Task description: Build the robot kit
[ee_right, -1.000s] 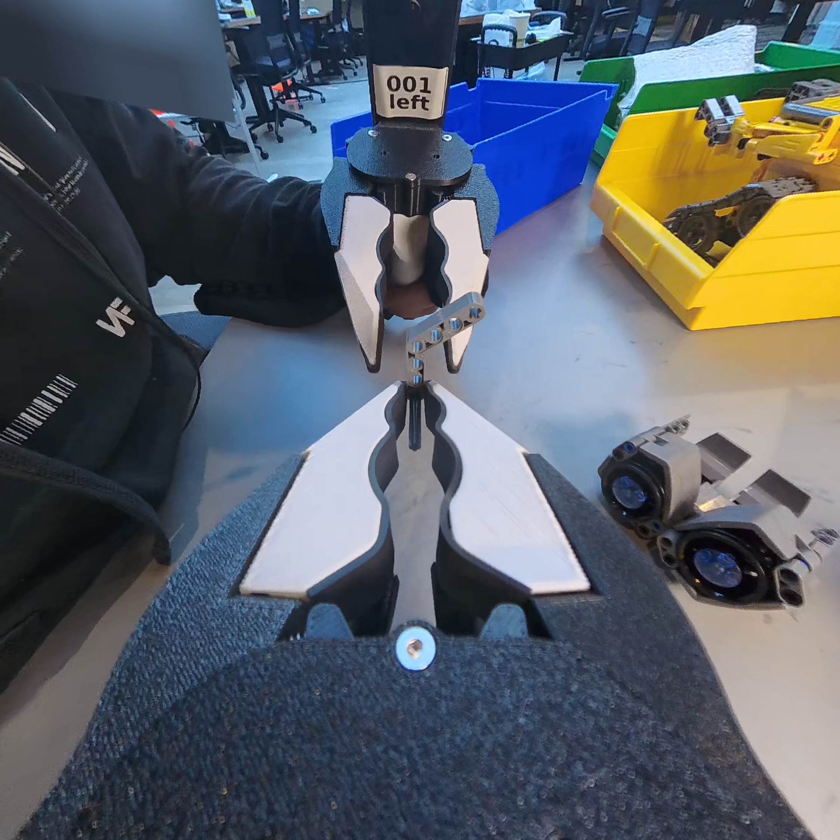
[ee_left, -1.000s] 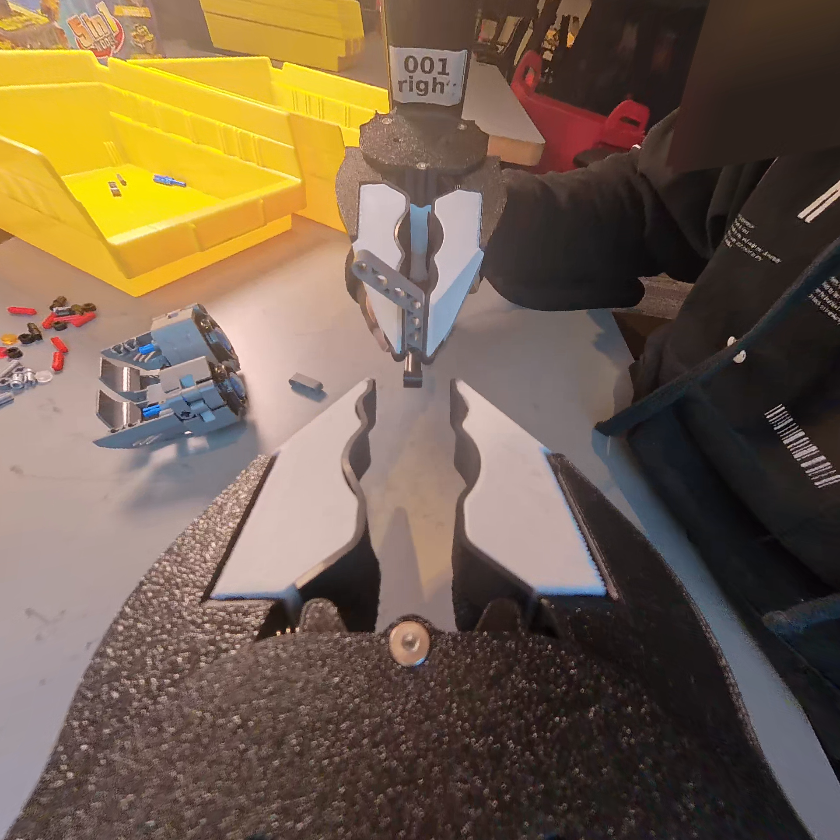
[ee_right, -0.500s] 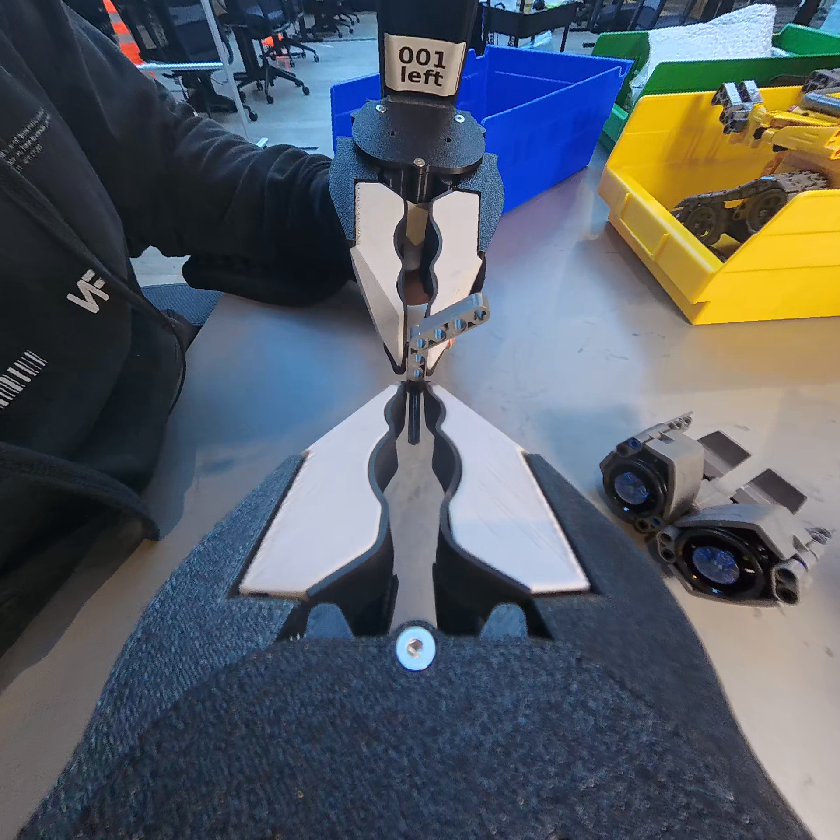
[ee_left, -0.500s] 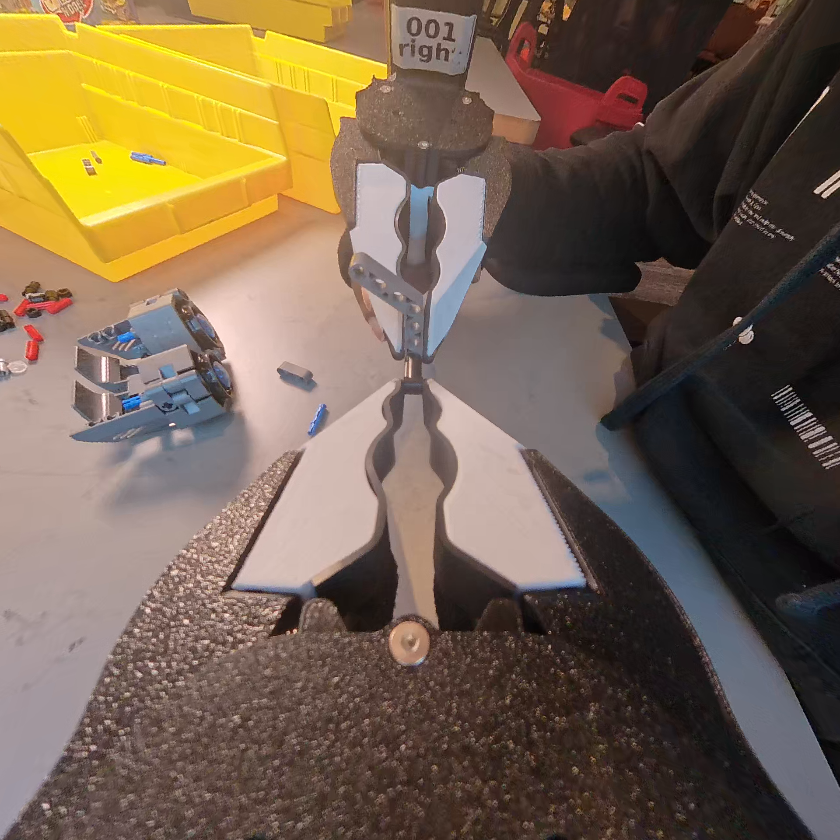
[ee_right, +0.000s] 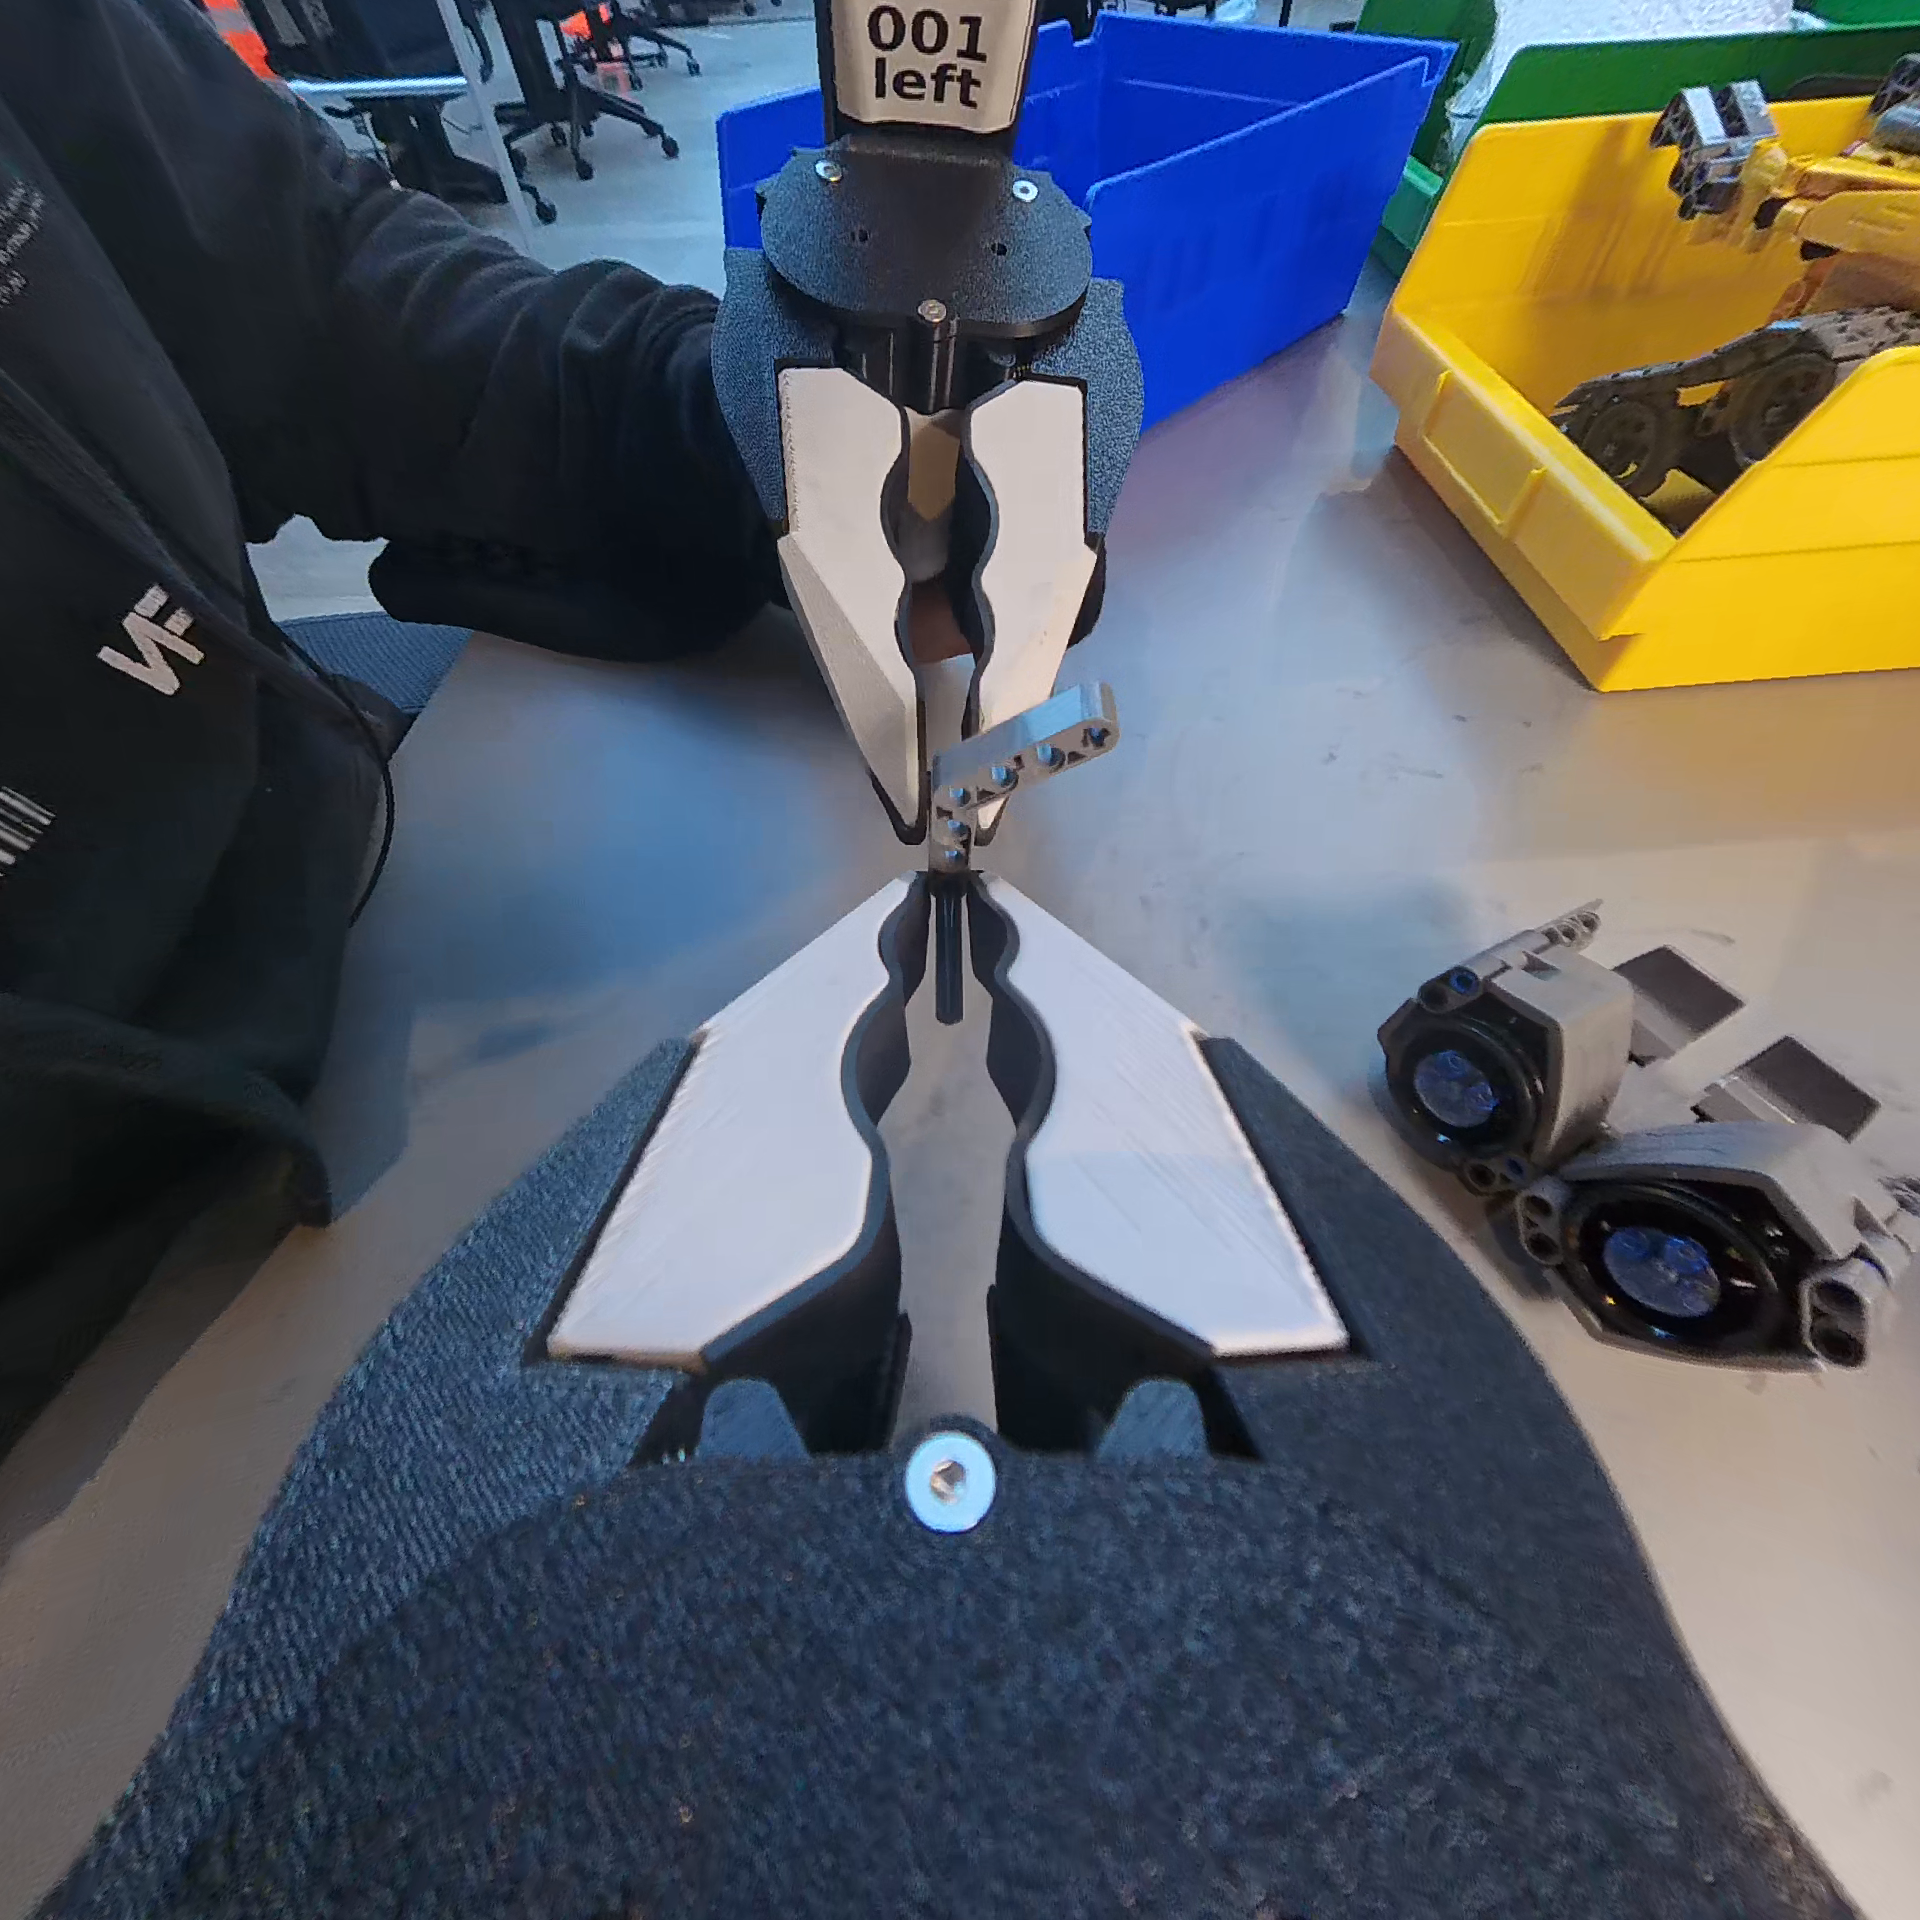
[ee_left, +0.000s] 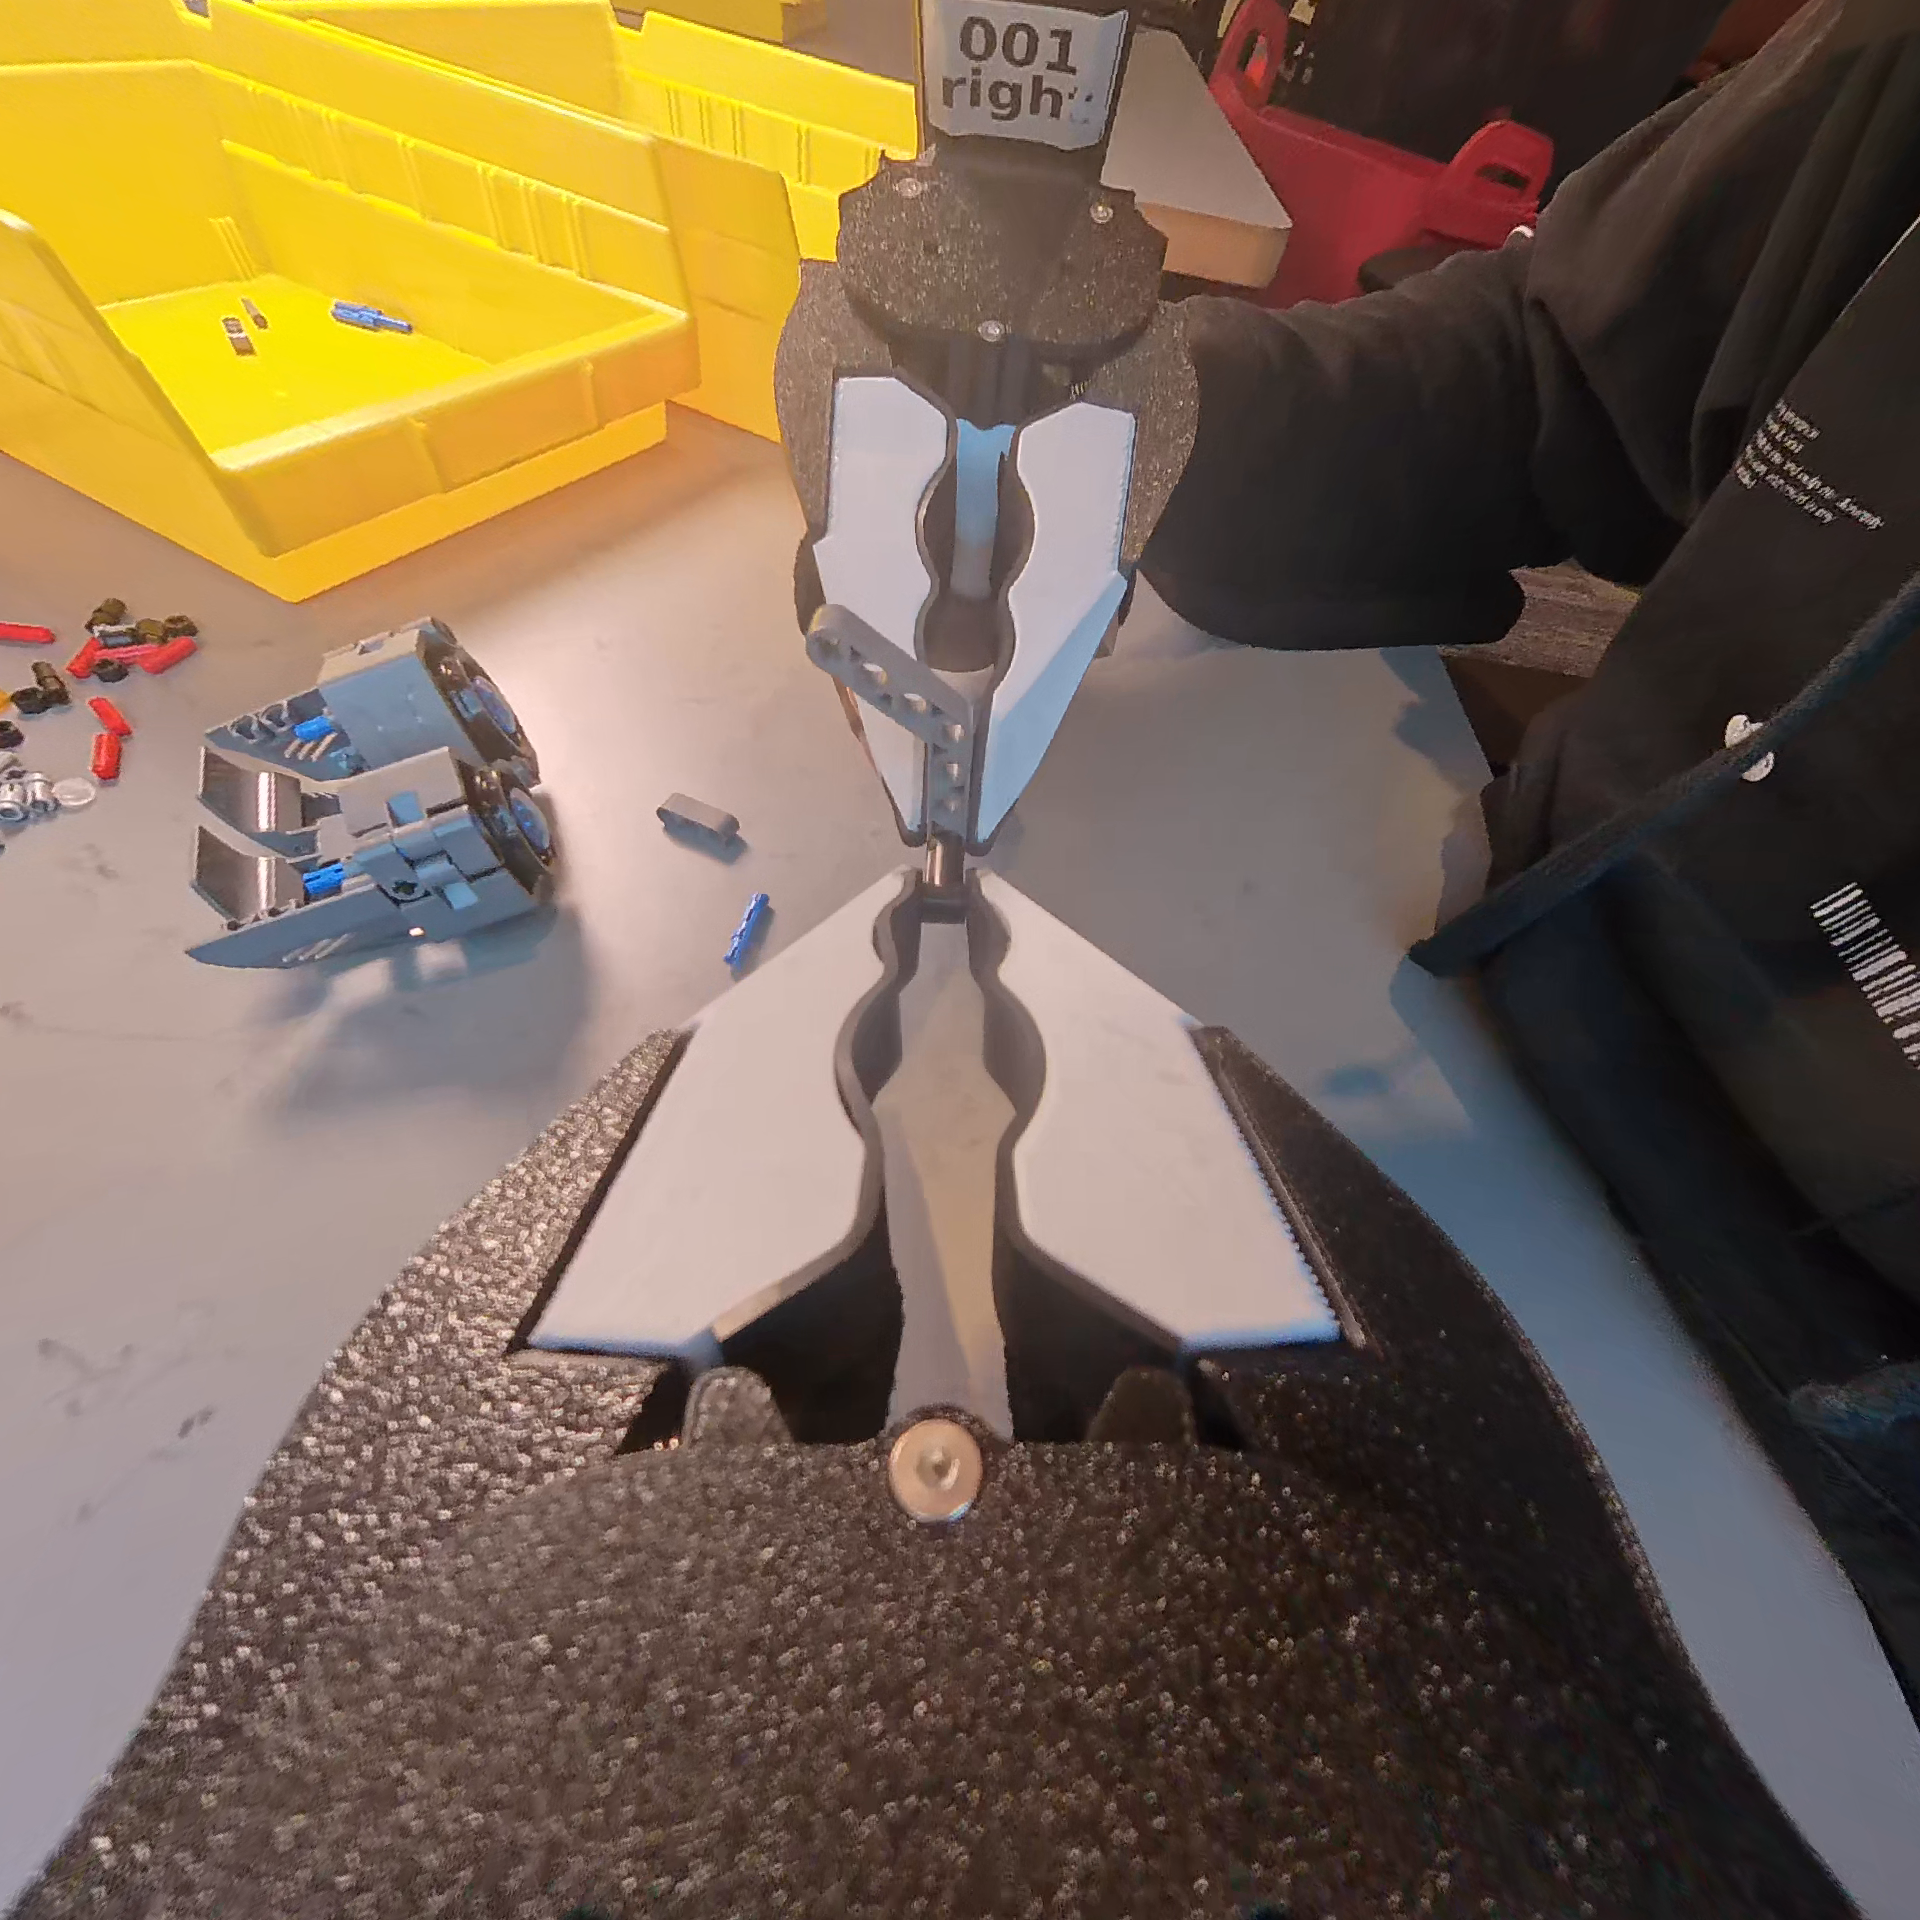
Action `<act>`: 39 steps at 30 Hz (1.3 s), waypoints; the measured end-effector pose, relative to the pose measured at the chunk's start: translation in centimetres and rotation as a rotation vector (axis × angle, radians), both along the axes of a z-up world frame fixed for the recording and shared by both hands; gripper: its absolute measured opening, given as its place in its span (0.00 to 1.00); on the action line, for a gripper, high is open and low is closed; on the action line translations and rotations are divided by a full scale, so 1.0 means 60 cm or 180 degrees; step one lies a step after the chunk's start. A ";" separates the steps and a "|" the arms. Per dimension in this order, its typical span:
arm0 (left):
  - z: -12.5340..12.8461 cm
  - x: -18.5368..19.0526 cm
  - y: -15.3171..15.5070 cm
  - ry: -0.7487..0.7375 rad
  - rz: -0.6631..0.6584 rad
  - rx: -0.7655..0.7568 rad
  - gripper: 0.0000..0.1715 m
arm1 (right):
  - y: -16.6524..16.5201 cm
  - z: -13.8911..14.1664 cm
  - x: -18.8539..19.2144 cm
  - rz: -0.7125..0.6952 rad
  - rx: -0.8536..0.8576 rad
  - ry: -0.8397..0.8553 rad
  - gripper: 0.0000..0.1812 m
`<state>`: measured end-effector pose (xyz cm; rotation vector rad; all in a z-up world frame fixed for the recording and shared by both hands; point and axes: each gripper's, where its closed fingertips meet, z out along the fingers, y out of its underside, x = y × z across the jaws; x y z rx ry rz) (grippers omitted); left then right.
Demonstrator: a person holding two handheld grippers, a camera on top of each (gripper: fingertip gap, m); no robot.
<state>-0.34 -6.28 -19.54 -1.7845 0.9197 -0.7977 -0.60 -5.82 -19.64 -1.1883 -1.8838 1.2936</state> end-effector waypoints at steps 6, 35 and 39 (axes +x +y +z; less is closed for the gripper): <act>-0.015 -0.001 0.001 0.0154 -0.0001 -0.0023 0.04 | 0.001 -0.015 -0.001 -0.0006 0.0094 -0.0084 0.03; -0.109 -0.045 0.003 0.1219 0.0118 -0.0434 0.07 | 0.152 -0.103 0.031 -0.0962 0.0662 -0.1315 0.20; -0.108 -0.047 0.005 0.1185 0.0142 -0.0465 0.10 | 0.145 -0.105 0.033 -0.0900 0.0677 -0.1386 0.15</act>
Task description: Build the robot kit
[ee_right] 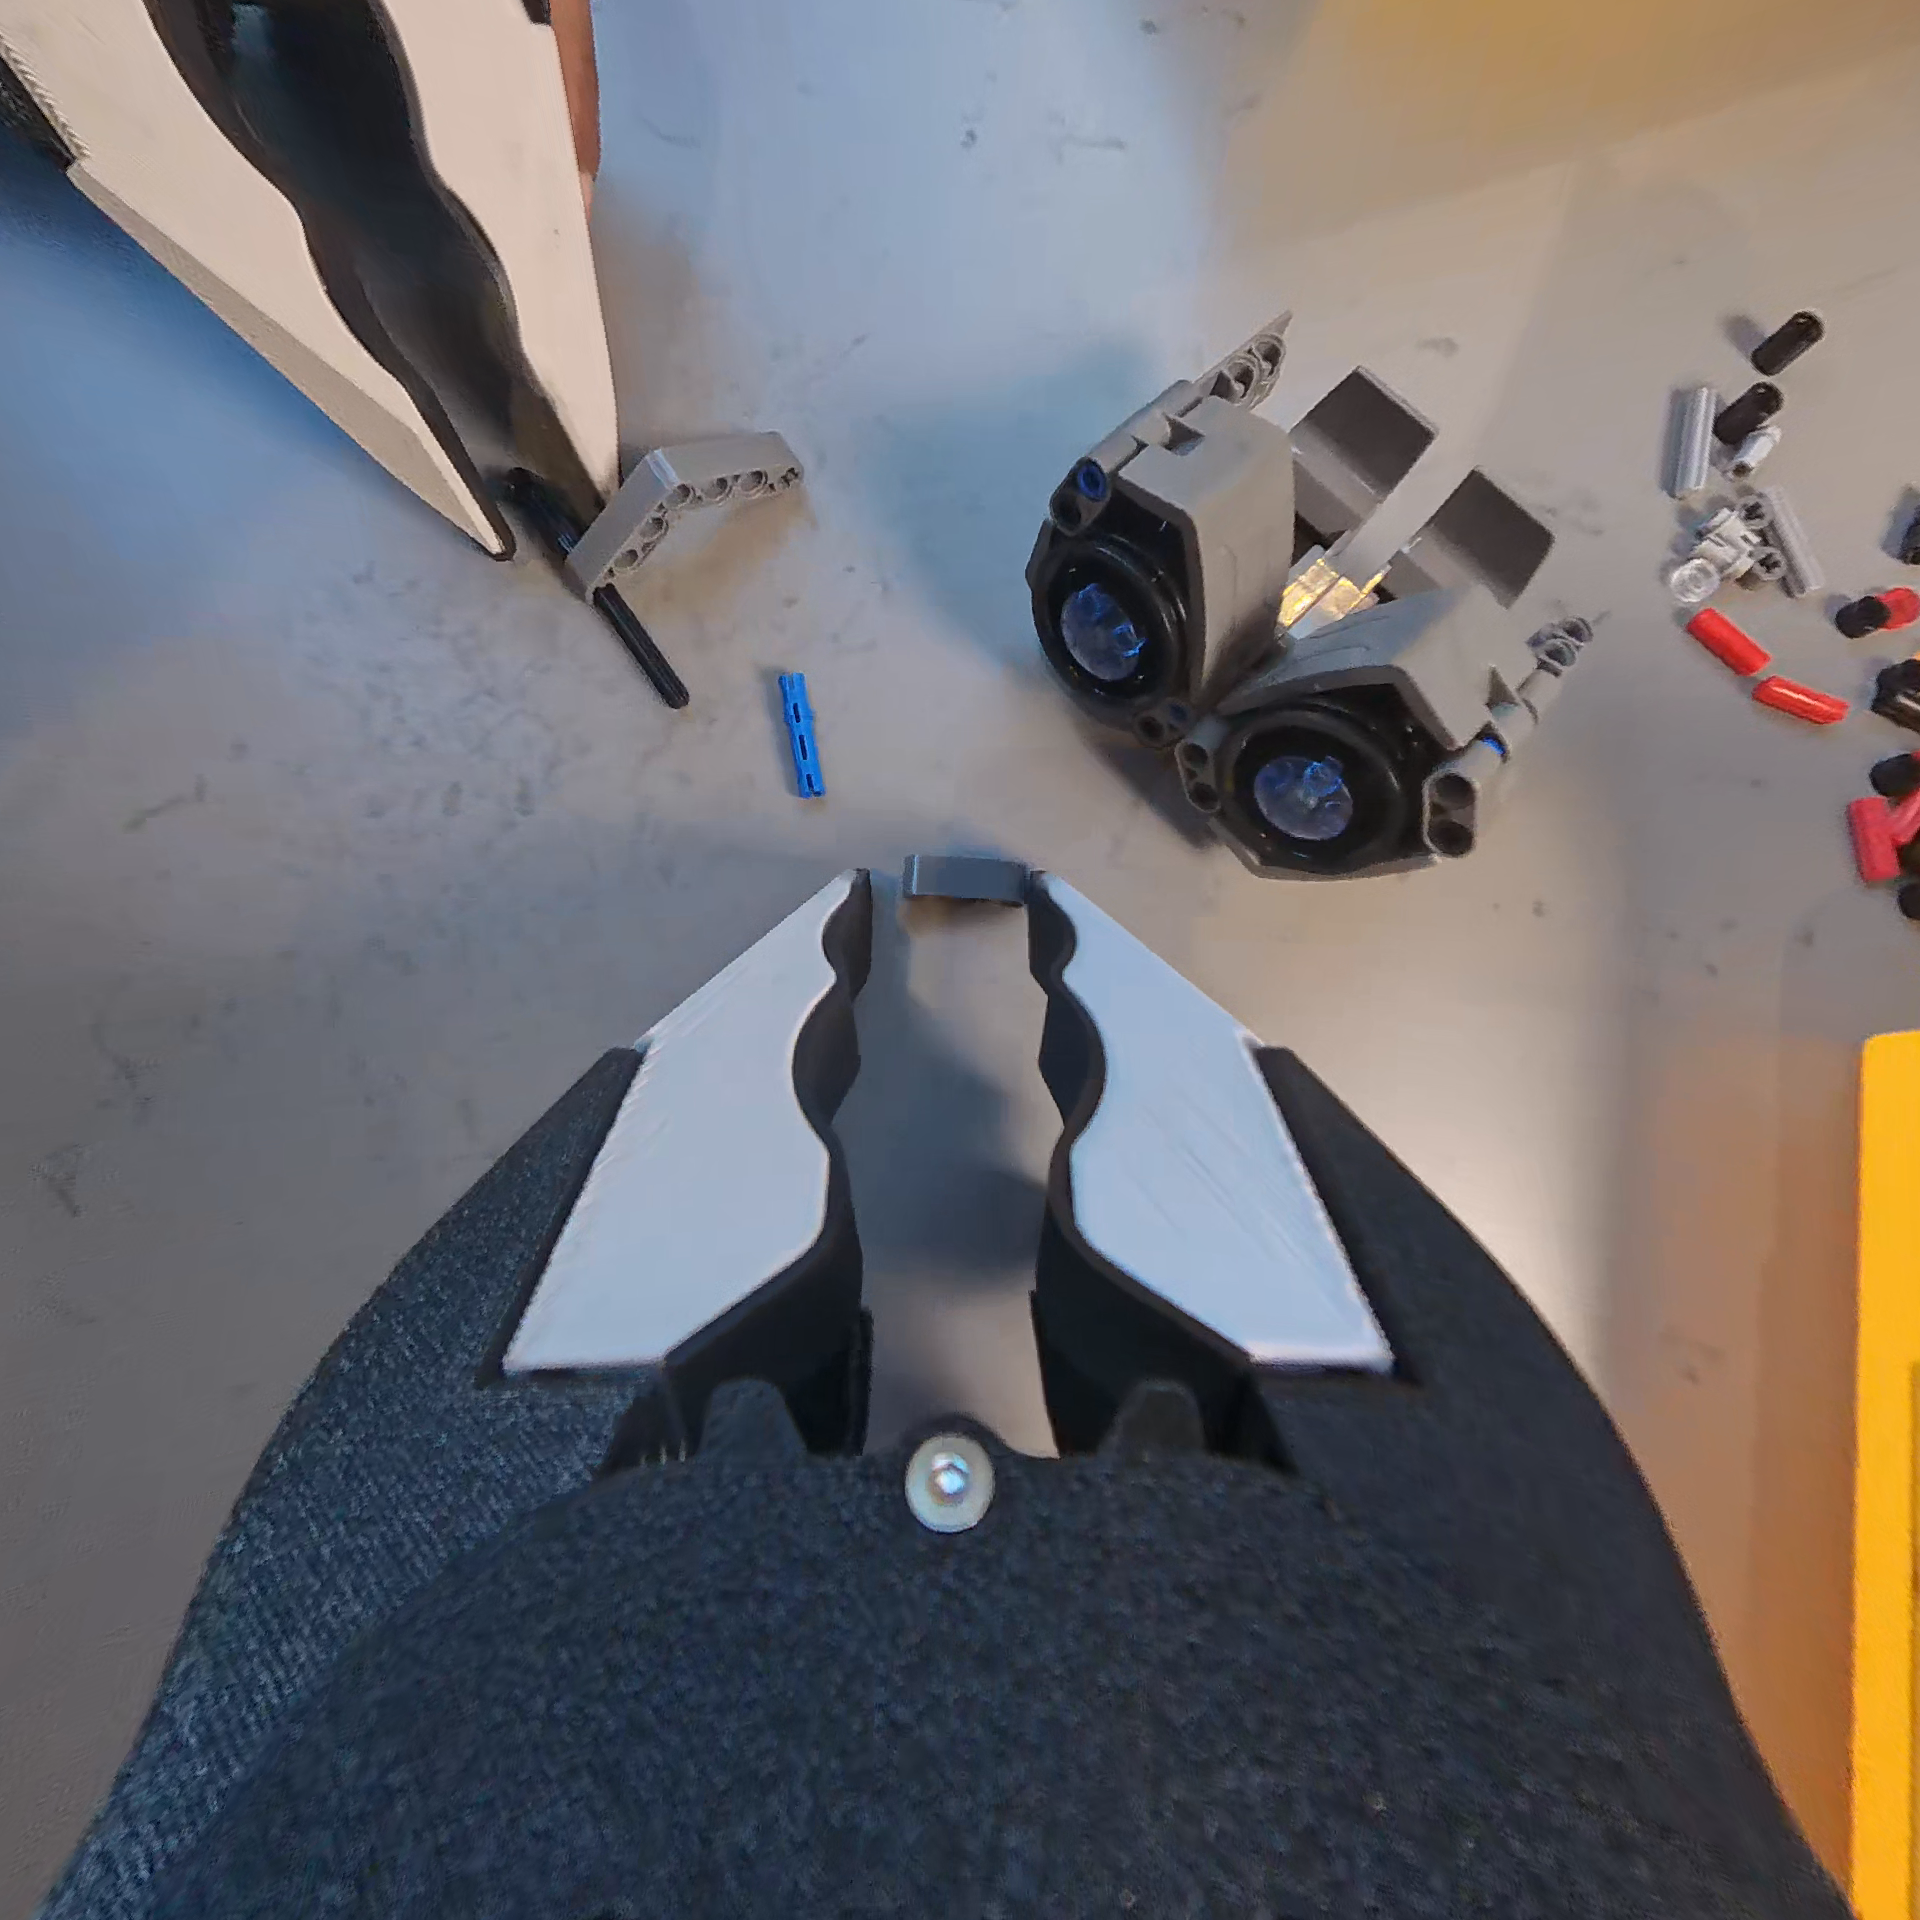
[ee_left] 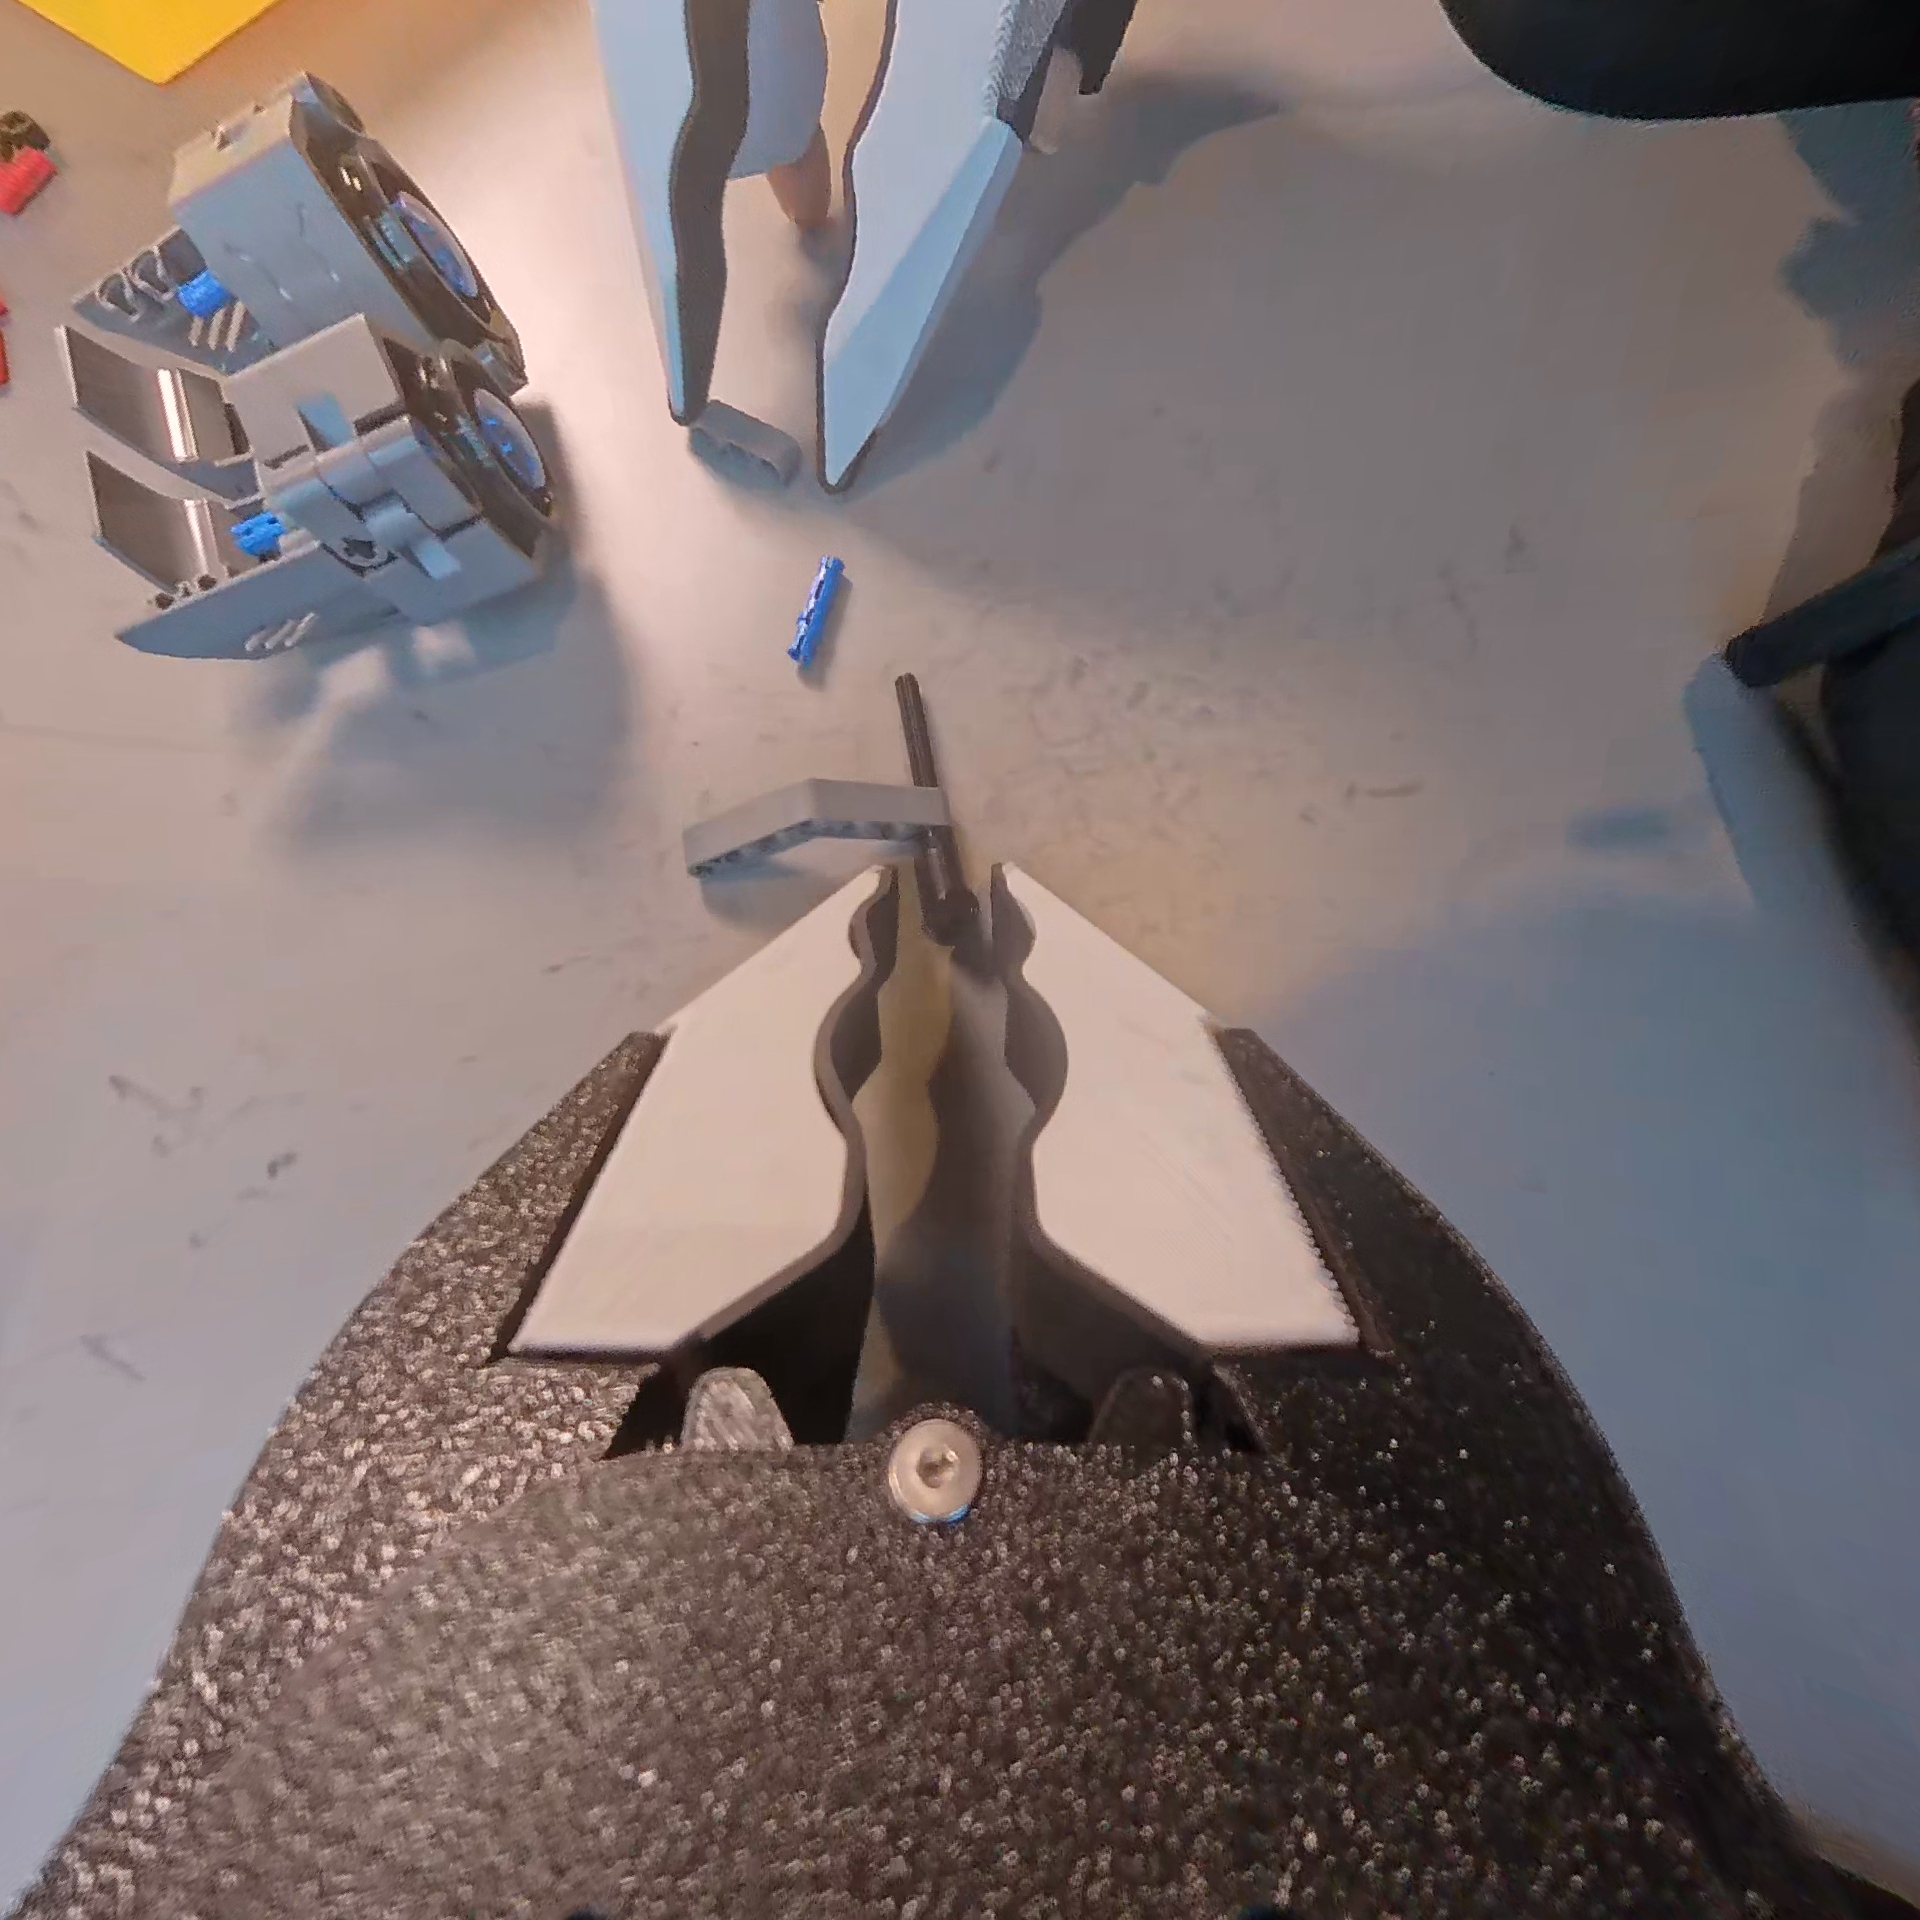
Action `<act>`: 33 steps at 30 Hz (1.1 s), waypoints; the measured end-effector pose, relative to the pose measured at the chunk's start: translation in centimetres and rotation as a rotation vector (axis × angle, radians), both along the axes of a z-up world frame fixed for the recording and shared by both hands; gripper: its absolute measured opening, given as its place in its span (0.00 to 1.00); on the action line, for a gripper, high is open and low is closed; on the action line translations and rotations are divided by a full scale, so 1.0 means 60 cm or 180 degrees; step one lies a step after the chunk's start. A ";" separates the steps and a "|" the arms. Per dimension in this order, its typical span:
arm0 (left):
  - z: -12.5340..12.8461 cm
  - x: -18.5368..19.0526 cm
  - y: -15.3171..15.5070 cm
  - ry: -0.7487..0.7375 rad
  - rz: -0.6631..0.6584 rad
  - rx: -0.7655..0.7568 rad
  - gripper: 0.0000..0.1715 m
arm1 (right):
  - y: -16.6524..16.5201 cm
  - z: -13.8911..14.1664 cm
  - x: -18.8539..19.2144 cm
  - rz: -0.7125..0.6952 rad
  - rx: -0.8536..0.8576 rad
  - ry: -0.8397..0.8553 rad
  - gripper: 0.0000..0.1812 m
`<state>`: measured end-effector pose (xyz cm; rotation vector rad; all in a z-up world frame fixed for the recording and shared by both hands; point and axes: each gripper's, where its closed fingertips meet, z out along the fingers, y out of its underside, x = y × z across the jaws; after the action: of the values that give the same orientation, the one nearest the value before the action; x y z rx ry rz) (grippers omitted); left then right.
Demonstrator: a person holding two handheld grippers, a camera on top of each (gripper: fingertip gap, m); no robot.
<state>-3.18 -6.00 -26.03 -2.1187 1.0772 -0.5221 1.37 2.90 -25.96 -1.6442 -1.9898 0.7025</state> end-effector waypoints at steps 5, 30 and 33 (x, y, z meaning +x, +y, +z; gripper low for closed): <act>0.000 0.000 0.003 -0.0016 0.0053 -0.0002 0.08 | -0.005 0.000 0.001 0.0054 0.0031 0.0018 0.12; 0.001 0.001 -0.002 -0.0029 -0.0098 0.0018 0.04 | -0.079 0.027 0.007 0.0887 0.0077 0.0557 0.12; -0.001 0.001 -0.004 -0.0006 -0.0104 0.0018 0.04 | -0.082 0.027 0.005 0.0900 0.0082 0.0573 0.12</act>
<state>-3.10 -6.25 -26.06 -2.0984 1.1124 -0.5357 1.65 -2.00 -24.34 -1.2483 -2.1085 0.8882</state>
